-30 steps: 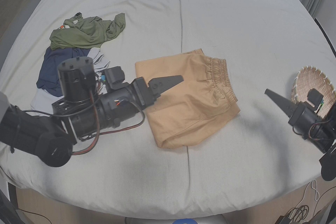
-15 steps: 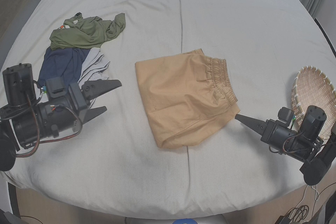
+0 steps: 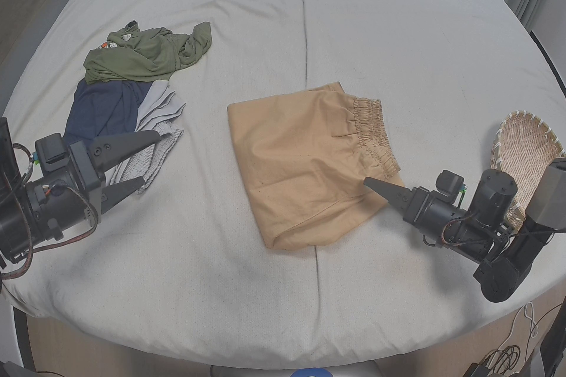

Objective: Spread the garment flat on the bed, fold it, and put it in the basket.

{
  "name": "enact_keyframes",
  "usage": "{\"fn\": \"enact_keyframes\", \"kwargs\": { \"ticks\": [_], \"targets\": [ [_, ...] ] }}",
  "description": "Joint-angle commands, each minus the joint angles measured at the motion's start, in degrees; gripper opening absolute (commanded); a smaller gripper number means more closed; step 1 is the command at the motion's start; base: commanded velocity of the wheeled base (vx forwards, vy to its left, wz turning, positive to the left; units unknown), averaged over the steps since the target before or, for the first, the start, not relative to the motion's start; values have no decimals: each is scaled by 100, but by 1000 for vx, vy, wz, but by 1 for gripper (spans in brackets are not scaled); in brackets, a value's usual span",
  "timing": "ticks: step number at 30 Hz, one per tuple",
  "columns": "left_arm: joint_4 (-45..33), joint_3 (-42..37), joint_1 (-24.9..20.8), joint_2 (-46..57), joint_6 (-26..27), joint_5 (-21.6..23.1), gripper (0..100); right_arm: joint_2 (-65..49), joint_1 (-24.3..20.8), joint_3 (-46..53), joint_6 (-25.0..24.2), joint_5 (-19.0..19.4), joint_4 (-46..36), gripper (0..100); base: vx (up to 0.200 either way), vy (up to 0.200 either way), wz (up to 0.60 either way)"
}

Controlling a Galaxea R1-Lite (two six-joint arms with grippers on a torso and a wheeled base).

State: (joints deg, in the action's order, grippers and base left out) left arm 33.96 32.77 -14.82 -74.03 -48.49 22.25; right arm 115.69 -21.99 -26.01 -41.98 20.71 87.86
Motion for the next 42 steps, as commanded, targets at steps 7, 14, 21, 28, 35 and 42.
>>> {"fn": "enact_keyframes", "kwargs": {
  "ticks": [7, 14, 21, 28, 35, 42],
  "targets": [
    [14, -306, 217, 284, 7, 8, 100, 419, -235, -686, -64, -67, 21, 0, 0, 0, 0],
    [31, -517, 217, 275, 7, -1, 100, 50, -227, -571, -73, -76, 21, 0, 0, 0, 0],
    [31, -535, 305, 337, 7, -1, 100, -908, -209, -615, -64, -67, -23, 0, 0, 0, 0],
    [31, -614, 296, 390, 15, -1, 100, -1576, -95, -615, 155, -76, -23, 0, 0, 0, 0],
    [40, -623, 296, 398, 15, -1, 100, -2252, 424, -1081, 393, -32, -630, 0, 0, 0, 0],
    [119, -728, 287, 398, 15, -10, 100, -2815, 652, -1863, 402, 21, -1746, 0, 0, 0, 0]
  ]
}}
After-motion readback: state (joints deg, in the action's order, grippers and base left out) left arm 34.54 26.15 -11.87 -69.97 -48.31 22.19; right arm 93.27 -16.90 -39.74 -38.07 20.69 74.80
